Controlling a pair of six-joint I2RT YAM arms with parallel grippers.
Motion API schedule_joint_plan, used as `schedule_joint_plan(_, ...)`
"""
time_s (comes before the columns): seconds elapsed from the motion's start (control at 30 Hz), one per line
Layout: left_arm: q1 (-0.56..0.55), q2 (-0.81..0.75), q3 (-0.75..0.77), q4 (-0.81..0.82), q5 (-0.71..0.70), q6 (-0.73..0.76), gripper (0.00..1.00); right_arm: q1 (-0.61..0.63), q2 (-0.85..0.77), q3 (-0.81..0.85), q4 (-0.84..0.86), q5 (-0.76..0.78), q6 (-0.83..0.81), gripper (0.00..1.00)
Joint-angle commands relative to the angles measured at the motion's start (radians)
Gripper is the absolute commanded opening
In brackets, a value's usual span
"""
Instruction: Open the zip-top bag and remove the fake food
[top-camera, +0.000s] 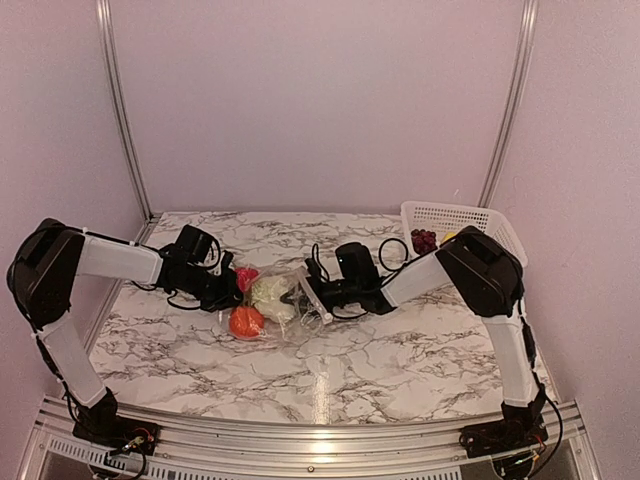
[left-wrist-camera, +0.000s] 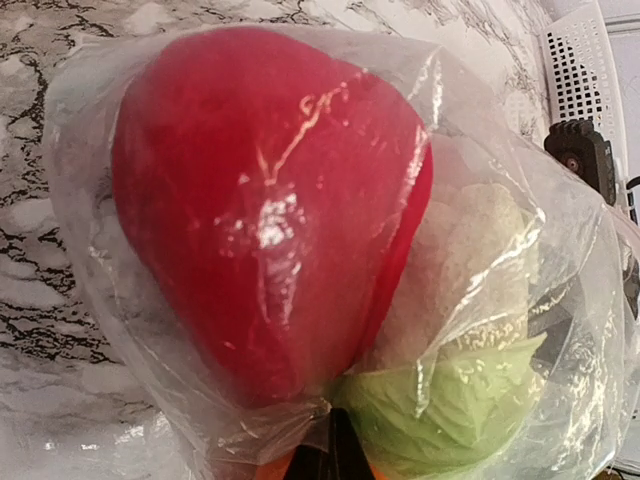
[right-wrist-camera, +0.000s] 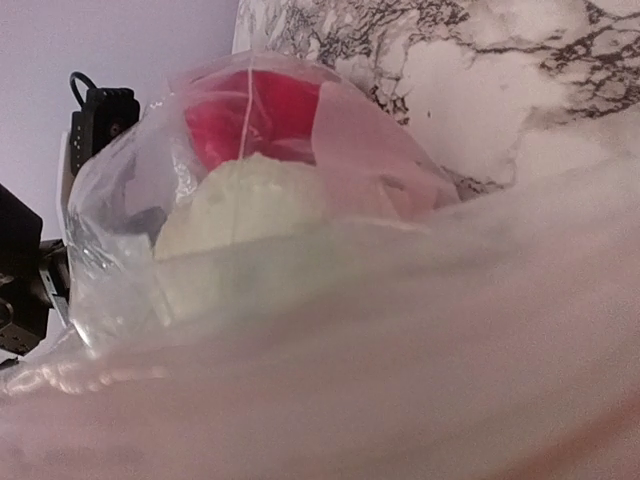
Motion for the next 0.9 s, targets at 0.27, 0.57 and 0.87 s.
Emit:
schedule_joint_plan(0.27,0.072,-0.071,-0.020,-0.047,-0.083,0.003,0.00,-0.041,-0.234,-0.181,-0.036,0.020,-0.080,0.09)
schedule_joint_plan(0.57,0.118,-0.096,-0.020,-0.094,-0.149,0.015,0.00,-0.089,-0.371,-0.305,-0.190,0.020,-0.201,0.06)
schedule_joint_plan(0.87,0.148,-0.096,-0.021,-0.115,-0.162,0.023,0.00,-0.113,-0.485,-0.390,-0.345,0.018,-0.329,0.05)
